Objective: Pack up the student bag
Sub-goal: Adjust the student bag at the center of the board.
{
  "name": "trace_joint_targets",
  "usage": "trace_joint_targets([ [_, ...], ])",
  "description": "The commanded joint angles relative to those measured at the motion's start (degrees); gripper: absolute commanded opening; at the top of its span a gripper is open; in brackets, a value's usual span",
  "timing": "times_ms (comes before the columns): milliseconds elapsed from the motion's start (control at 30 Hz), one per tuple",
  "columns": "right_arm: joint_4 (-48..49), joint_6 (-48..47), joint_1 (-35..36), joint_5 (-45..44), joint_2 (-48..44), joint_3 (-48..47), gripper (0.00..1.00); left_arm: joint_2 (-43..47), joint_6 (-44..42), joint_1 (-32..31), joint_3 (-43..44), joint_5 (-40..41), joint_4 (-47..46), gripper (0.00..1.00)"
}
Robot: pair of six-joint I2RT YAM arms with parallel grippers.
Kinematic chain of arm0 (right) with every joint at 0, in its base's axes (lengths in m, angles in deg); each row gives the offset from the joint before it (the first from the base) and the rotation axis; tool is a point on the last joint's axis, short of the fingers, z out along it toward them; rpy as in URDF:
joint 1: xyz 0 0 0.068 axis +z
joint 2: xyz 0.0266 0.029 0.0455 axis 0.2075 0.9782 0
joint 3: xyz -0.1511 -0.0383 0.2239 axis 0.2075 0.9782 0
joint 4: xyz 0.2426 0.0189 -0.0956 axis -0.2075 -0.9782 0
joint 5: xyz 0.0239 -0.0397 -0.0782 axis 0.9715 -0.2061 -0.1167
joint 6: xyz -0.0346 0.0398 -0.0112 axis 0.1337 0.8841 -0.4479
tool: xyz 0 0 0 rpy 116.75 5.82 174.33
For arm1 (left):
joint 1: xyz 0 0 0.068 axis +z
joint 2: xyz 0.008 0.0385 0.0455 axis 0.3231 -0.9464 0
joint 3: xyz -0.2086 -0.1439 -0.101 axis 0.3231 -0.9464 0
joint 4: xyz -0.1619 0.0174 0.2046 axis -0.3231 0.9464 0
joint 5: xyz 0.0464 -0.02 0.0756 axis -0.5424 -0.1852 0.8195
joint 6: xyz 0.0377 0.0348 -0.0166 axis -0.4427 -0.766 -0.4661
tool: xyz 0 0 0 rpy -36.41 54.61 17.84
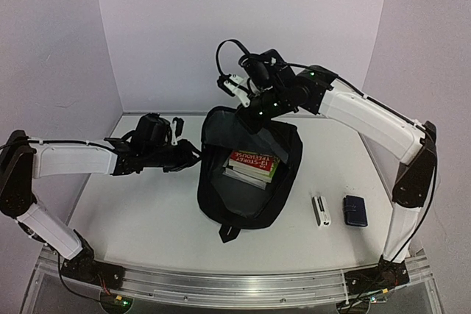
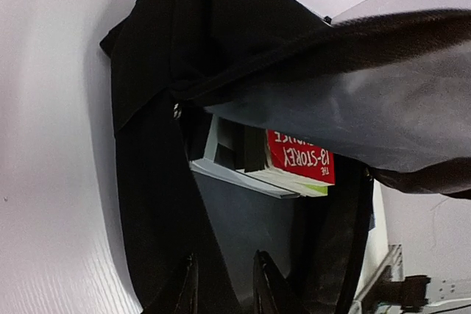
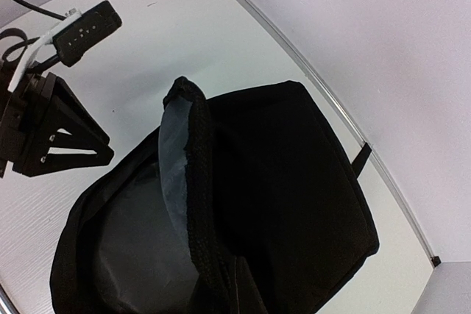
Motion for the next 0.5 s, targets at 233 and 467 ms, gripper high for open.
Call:
trace_joint_targets([
  [233, 5.16, 0.63, 0.16, -1.54, -1.77, -5.52, 0.0, 13.85, -26.1, -3.52, -2.81, 21.18, 1.37, 0.31],
  [467, 5.23, -0.3, 0.16, -0.76, -1.31, -7.23, 0.0, 15.33, -25.43, -3.44, -3.96, 21.31, 1.48, 0.32],
])
